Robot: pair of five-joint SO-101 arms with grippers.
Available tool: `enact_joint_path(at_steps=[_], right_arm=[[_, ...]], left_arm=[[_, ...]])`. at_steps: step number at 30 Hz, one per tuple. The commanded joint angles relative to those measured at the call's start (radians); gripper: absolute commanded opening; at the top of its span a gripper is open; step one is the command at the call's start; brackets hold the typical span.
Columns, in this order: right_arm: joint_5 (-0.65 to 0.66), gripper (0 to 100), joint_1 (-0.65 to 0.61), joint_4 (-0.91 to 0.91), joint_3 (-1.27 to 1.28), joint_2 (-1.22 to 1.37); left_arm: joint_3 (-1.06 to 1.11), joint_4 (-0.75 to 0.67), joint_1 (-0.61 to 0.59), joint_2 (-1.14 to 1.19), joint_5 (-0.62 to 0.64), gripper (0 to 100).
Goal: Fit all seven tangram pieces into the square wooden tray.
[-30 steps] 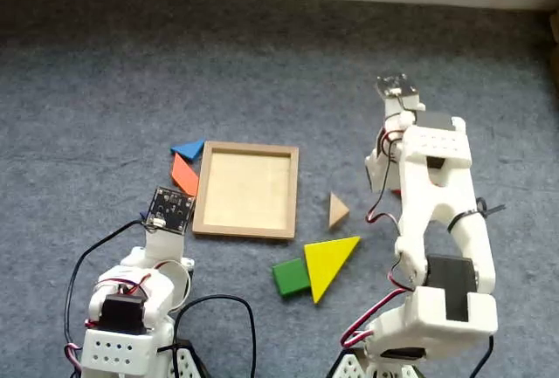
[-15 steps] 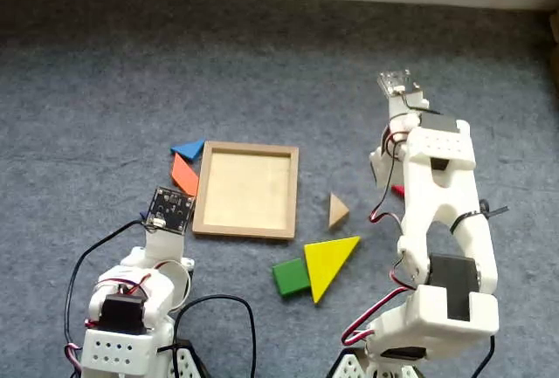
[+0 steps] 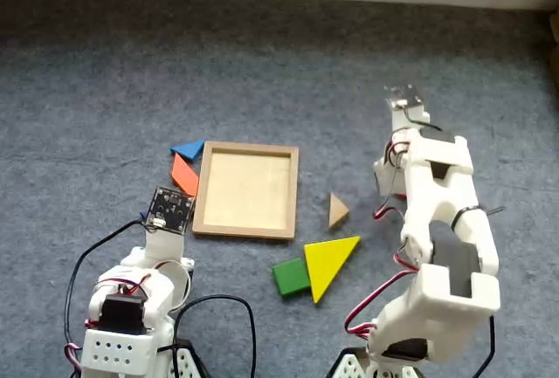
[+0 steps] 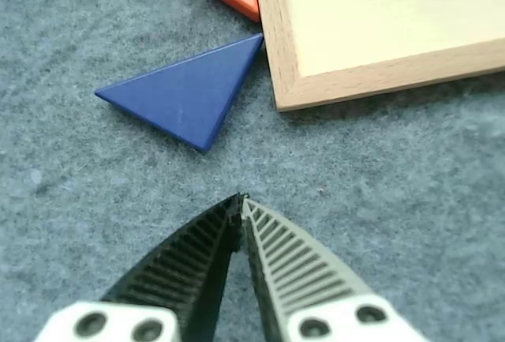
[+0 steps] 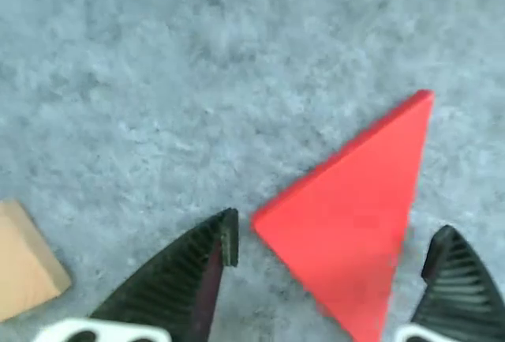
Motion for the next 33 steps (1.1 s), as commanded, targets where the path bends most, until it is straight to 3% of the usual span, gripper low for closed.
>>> enact_joint_path(at_steps=[1, 7, 13, 19, 27, 33], right_arm=[[0.008, 35.7, 0.015, 0.035, -0.093, 0.047], [0.006, 35.6, 0.025, 0.107, -0.219, 0.147], [0.006, 23.7, 0.033, 0.107, -0.28, 0.214], [0.006, 22.1, 0.033, 0.143, -0.283, 0.22], [0.006, 22.1, 0.022, 0.298, -0.346, 0.104], [-0.014, 22.1, -0.056, 0.364, -0.343, -0.035]], left_arm=[[0.019, 0.006, 0.013, -0.035, 0.011, 0], [0.019, 0.006, 0.013, -0.035, 0.011, 0], [0.019, 0.006, 0.013, -0.035, 0.011, 0], [0.019, 0.006, 0.013, -0.035, 0.011, 0], [0.019, 0.006, 0.013, -0.035, 0.011, 0], [0.019, 0.006, 0.013, -0.035, 0.011, 0]])
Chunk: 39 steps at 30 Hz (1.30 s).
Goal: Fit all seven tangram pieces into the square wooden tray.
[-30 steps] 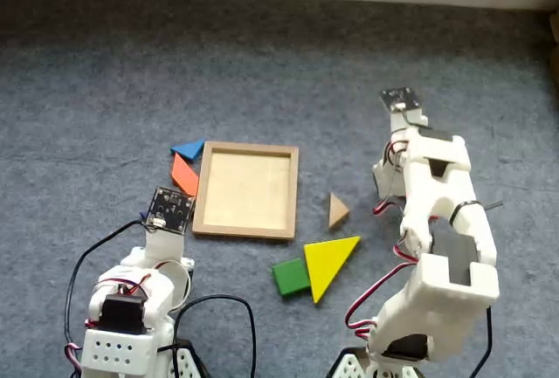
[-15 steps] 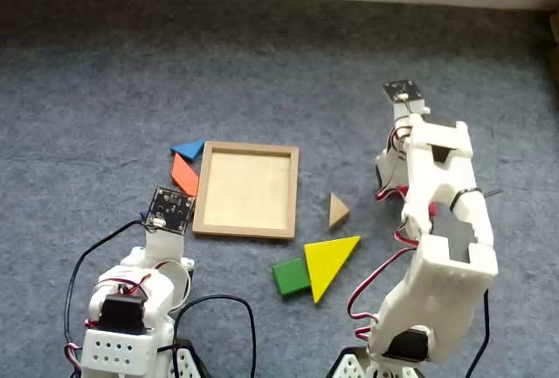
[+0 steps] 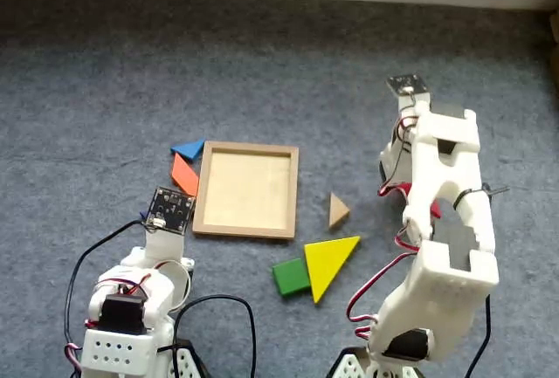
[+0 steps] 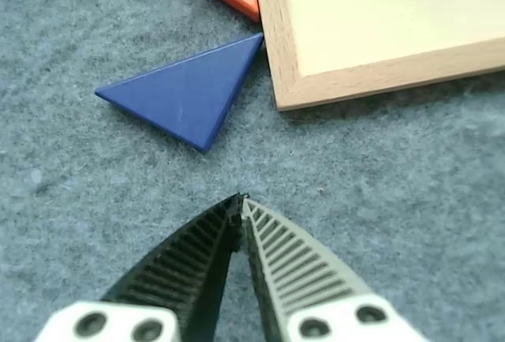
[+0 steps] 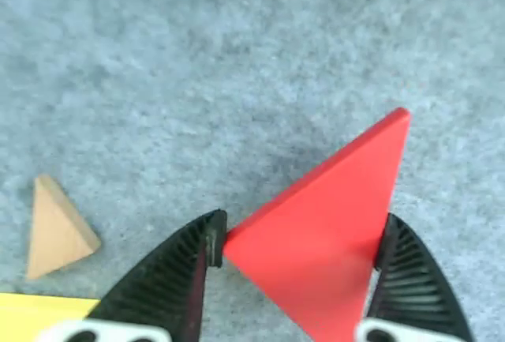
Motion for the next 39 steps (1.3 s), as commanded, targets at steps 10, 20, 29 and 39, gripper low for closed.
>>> enact_joint_path(at_steps=[10, 20, 29, 39], right_arm=[[-0.164, 22.1, -0.268, 0.165, -0.036, -0.209], [-0.414, 22.1, -0.51, 0.197, -0.042, -0.26], [-0.621, 22.1, -0.737, 0.128, -0.042, -0.252], [-0.844, 22.1, -0.806, -0.004, -0.07, -0.097]], left_arm=[[0.019, 0.006, 0.013, -0.035, 0.011, 0], [0.019, 0.006, 0.013, -0.035, 0.011, 0], [0.019, 0.006, 0.013, -0.035, 0.011, 0], [0.019, 0.006, 0.013, -0.035, 0.011, 0]])
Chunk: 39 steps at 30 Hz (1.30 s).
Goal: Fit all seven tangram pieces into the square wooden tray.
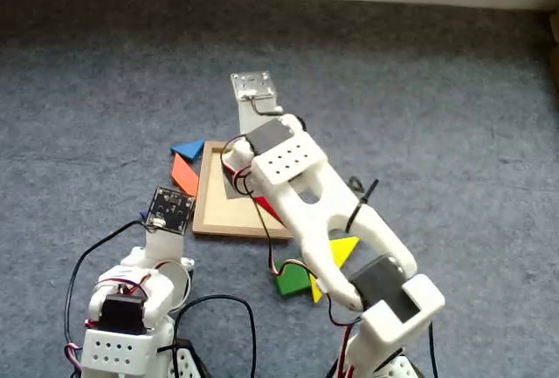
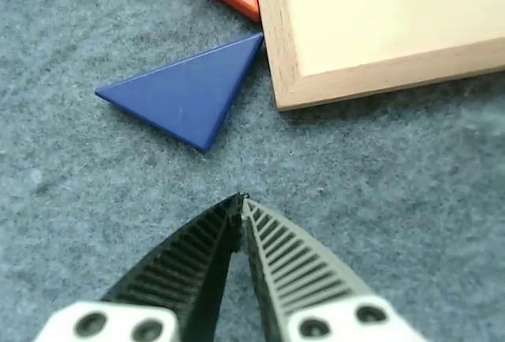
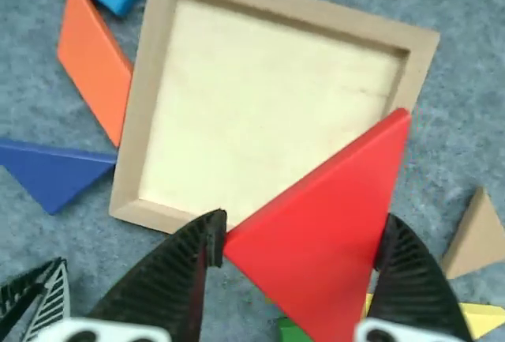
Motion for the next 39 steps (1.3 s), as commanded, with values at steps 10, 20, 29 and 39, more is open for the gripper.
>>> enact_joint_path(at_steps=[10, 20, 29, 39], right_arm=[[-0.124, 22.1, -0.018, -0.019, -0.232, 0.16], [-0.155, 22.3, 0.038, -0.016, -0.213, 0.16], [-0.144, 24.0, 0.045, -0.016, -0.166, 0.16], [-0.144, 38.7, 0.048, 0.044, -0.173, 0.159]], left_arm=[[0.019, 0.006, 0.013, -0.035, 0.011, 0], [0.019, 0.006, 0.013, -0.035, 0.011, 0], [0.019, 0.006, 0.013, -0.035, 0.011, 0], [0.019, 0.006, 0.013, -0.035, 0.011, 0]])
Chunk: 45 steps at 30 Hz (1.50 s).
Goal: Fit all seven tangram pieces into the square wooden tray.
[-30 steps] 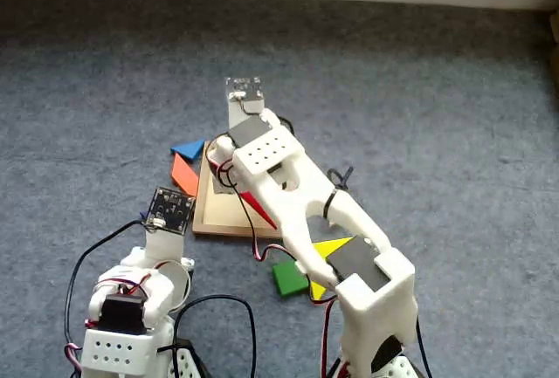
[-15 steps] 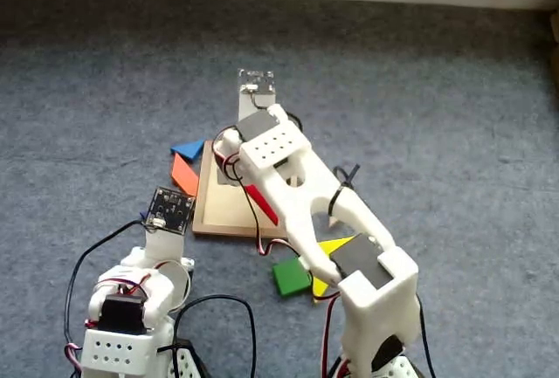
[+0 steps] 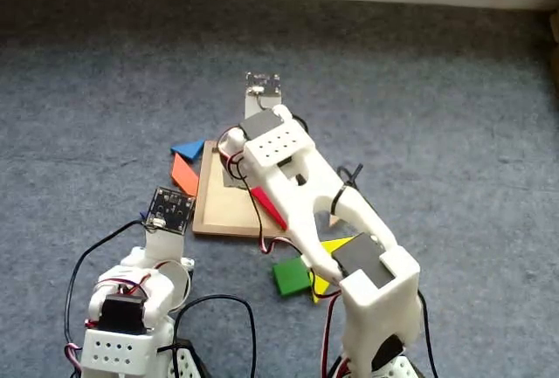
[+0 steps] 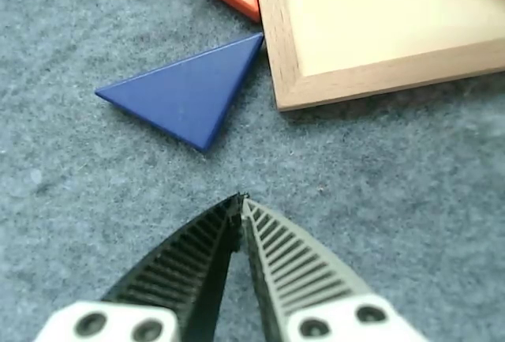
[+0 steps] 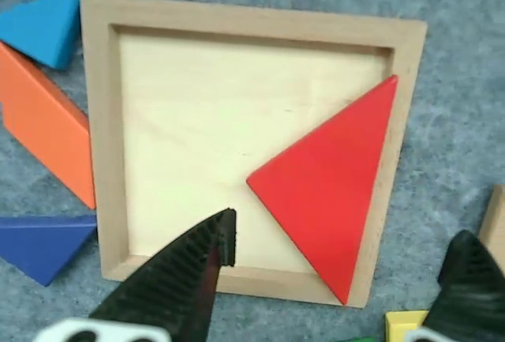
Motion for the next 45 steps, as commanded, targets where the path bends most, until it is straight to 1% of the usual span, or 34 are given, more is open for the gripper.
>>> enact_joint_path(at_steps=[1, 5, 7, 10, 14, 20, 22, 24, 28, 33, 36, 41, 45], right_arm=[[0.012, 38.7, 0.018, 0.018, -0.015, -0.022], [0.118, 38.0, -0.002, 0.031, -0.015, -0.03], [0.166, 33.0, -0.03, 0.059, -0.015, -0.028], [0.235, 22.0, -0.058, 0.067, -0.015, -0.03], [0.296, 11.8, -0.038, 0.073, -0.015, -0.033], [0.539, 0.7, -0.025, 0.102, 0.01, -0.154], [0.586, 0.5, -0.025, 0.091, 0.079, -0.2], [0.6, 0.5, -0.015, 0.036, 0.159, -0.232], [0.606, 0.5, 0.048, -0.12, 0.306, -0.259], [0.606, 0.5, 0.088, -0.277, 0.392, -0.255], [0.606, 0.5, 0.091, -0.282, 0.395, -0.255], [0.608, 0.5, 0.139, -0.282, 0.394, -0.257], [0.608, 0.5, 0.143, -0.292, 0.397, -0.252]], left_arm=[[0.019, 0.006, 0.013, -0.035, 0.011, 0], [0.019, 0.006, 0.013, -0.035, 0.011, 0], [0.019, 0.006, 0.013, -0.035, 0.011, 0], [0.019, 0.006, 0.013, -0.035, 0.011, 0], [0.019, 0.006, 0.013, -0.035, 0.011, 0], [0.019, 0.006, 0.013, -0.035, 0.011, 0], [0.019, 0.006, 0.013, -0.035, 0.011, 0], [0.019, 0.006, 0.013, -0.035, 0.011, 0], [0.019, 0.006, 0.013, -0.035, 0.011, 0], [0.019, 0.006, 0.013, -0.035, 0.011, 0], [0.019, 0.006, 0.013, -0.035, 0.011, 0], [0.019, 0.006, 0.013, -0.035, 0.011, 0], [0.019, 0.006, 0.013, -0.035, 0.011, 0]])
